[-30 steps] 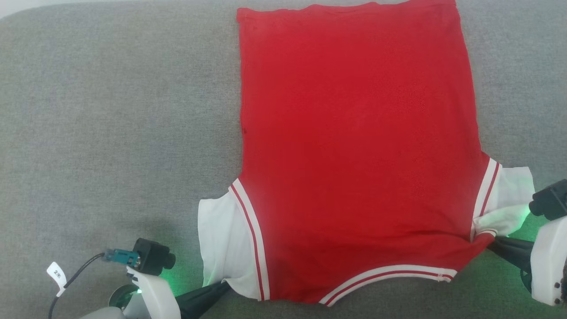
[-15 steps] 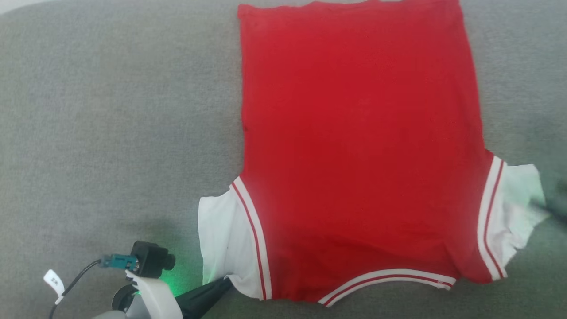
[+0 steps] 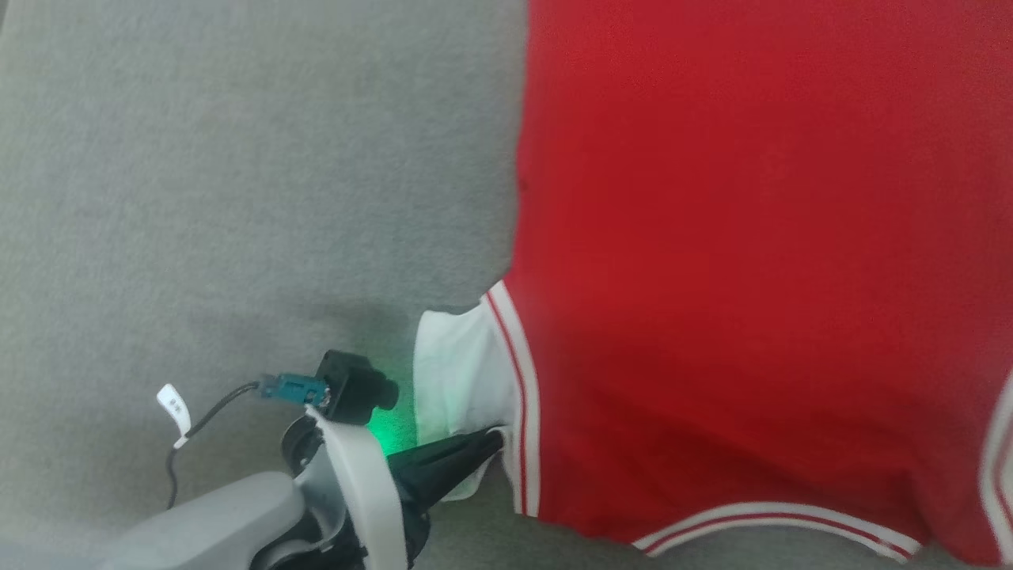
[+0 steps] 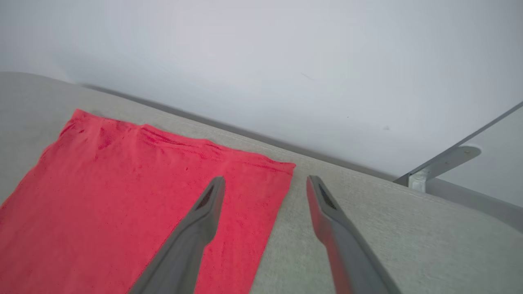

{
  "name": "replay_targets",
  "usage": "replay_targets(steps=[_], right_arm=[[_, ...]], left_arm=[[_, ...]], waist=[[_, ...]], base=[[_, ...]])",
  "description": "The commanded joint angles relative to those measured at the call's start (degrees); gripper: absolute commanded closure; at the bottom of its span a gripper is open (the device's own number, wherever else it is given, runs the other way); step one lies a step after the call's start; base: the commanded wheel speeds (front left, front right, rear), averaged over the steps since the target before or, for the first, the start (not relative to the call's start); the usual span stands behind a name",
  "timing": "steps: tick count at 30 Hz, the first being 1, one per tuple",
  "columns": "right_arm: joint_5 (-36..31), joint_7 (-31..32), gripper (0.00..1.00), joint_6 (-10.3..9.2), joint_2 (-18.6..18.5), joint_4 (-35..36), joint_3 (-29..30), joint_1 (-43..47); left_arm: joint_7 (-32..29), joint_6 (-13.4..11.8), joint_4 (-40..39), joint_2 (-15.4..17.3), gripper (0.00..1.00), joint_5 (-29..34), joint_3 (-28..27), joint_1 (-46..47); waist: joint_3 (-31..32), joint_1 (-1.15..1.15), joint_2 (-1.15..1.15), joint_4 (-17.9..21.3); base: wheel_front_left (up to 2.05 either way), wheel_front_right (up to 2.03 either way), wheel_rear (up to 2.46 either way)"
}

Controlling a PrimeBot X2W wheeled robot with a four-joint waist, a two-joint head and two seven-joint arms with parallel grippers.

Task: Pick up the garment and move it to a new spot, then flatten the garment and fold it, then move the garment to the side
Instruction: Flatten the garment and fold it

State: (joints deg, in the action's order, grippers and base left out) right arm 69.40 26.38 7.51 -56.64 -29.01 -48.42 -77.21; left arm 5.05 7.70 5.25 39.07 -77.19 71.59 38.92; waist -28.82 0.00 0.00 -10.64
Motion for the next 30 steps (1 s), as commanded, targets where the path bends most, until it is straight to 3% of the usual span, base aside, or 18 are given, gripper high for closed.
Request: replay_targets(steps=[1, 5, 11, 22, 23, 24, 30], right_arm=[[-1.5, 1.2, 0.0, -0.03, 2.7, -4.2, 0.1, -1.8], [-6.7, 6.3, 0.0, -0.07, 9.0, -17.7, -0.5, -7.6], [-10.7, 12.3, 0.0, -0.07, 12.4, -30.4, -1.2, -11.9], [-11.8, 19.2, 0.0, -0.02, 17.1, -35.3, -2.4, -13.6], [-11.4, 19.2, 0.71, -0.02, 17.5, -34.7, -2.4, -13.5], [-10.9, 18.3, 0.99, -0.02, 17.7, -34.2, -2.0, -13.4], [-10.3, 14.0, 1.0, -0.03, 16.4, -31.6, -1.6, -12.1]], left_arm=[[-0.2, -0.5, 1.9, -2.1, 1.0, 0.0, 0.1, 1.4], [0.0, -0.7, 2.6, -3.1, 1.0, -0.1, 0.7, 2.3], [0.3, -1.0, 3.1, -3.4, 1.0, -0.6, 1.6, 2.1], [2.2, -1.3, 3.7, -2.4, 1.0, -1.6, 1.9, 4.0], [2.5, -1.3, 3.8, -2.6, 1.0, -1.7, 1.9, 4.3], [2.6, -1.3, 4.0, -2.7, 1.0, -1.7, 1.9, 4.5], [5.2, -1.3, 4.2, -1.8, 1.0, -2.8, 1.6, 3.6]], waist=[[-3.3, 0.0, 0.0, -3.1], [-5.6, 0.0, 0.0, -5.0], [-7.5, 0.0, 0.0, -6.3], [-10.2, 0.0, 0.0, -4.5], [-10.2, 0.0, 0.0, -4.4], [-10.1, 0.0, 0.0, -4.2], [-6.6, 0.0, 0.0, -2.6]], base=[[0.0, 0.0, 0.0], [0.0, 0.0, 0.0], [0.0, 0.0, 0.0], [0.0, 0.0, 0.0], [0.0, 0.0, 0.0], [0.0, 0.0, 0.0], [0.0, 0.0, 0.0]])
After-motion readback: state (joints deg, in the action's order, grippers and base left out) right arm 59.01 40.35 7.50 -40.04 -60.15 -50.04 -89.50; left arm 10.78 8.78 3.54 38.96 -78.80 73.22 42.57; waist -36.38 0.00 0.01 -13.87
